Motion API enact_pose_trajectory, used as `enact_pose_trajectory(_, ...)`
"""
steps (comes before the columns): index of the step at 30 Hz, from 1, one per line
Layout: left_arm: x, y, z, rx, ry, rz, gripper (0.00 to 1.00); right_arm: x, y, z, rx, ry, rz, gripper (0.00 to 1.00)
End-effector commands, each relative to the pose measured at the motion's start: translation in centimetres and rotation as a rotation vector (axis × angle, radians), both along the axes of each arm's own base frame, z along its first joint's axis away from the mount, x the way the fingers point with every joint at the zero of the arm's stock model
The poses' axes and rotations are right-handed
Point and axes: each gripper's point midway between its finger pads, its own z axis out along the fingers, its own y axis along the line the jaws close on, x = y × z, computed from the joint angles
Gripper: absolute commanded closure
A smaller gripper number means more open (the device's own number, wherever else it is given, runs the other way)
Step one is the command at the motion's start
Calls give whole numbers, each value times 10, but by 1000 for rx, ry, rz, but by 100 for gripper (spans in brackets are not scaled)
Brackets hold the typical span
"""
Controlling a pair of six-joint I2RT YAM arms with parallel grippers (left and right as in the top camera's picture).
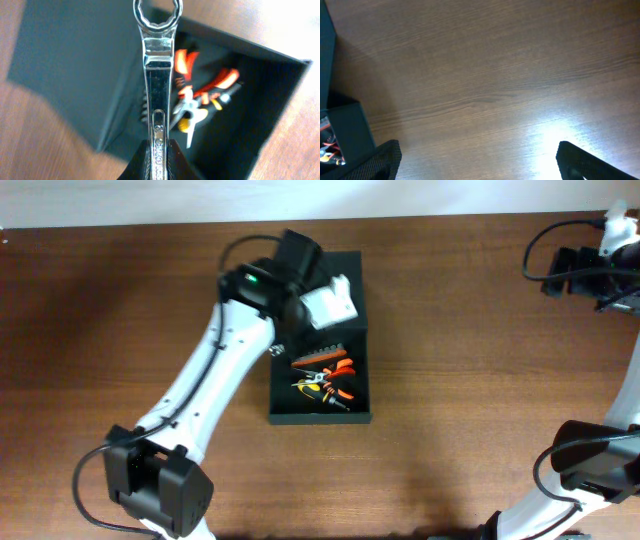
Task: Pack container
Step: 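Place the wrench into the box with the left gripper, then move both grippers to the raised box lid and grip its edges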
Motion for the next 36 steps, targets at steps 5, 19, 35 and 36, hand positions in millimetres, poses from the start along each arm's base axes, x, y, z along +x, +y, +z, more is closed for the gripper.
enact_pose_trajectory(5,-24,8,-90,102,163,-105,98,0,2,2,19,-13,-4,1)
enact_pose_trajectory(19,32,15,5,75,-10,128,23,3,21,4,117,-37,33,2)
enact_pose_trajectory(35,106,127,-47,-500,468,777,98,61,193,-121,562,214,430,96)
enact_pose_trajectory(36,104,125,-64,-487,520,795,98,61,202,-139,575,257,449,96)
